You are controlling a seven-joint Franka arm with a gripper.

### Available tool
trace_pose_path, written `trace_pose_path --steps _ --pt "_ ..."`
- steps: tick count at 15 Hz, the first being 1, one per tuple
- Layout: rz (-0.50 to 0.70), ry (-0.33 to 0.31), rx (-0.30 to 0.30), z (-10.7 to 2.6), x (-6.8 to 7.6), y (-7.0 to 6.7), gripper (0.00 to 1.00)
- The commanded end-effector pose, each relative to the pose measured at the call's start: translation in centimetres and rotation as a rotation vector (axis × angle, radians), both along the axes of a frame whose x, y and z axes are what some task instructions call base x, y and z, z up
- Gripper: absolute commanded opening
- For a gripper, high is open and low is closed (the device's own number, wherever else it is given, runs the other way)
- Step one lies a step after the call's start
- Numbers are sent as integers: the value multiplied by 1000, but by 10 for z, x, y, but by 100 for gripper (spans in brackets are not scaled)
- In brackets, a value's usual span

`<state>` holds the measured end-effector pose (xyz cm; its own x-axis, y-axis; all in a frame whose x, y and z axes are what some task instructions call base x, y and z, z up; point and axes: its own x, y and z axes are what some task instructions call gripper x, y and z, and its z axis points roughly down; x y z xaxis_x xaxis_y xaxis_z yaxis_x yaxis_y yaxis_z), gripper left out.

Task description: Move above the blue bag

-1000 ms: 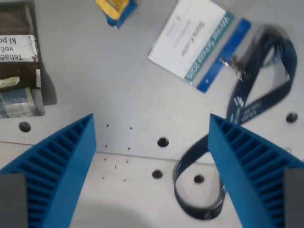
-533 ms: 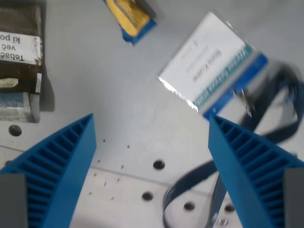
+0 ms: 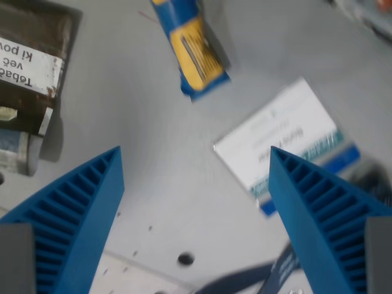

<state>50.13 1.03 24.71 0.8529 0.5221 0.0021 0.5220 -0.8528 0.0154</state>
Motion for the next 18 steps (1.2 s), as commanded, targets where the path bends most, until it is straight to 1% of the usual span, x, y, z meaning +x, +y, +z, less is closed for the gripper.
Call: trace_pose_path --steps 1,8,11,14,18 --pt "342 -43 20 -10 10 7 100" --pt "445 -15 9 -44 33 25 100" --pt "473 -18 5 -58 41 30 100" --pt "476 -27 -1 -68 46 33 100" --pt "459 -30 -4 -76 50 36 100"
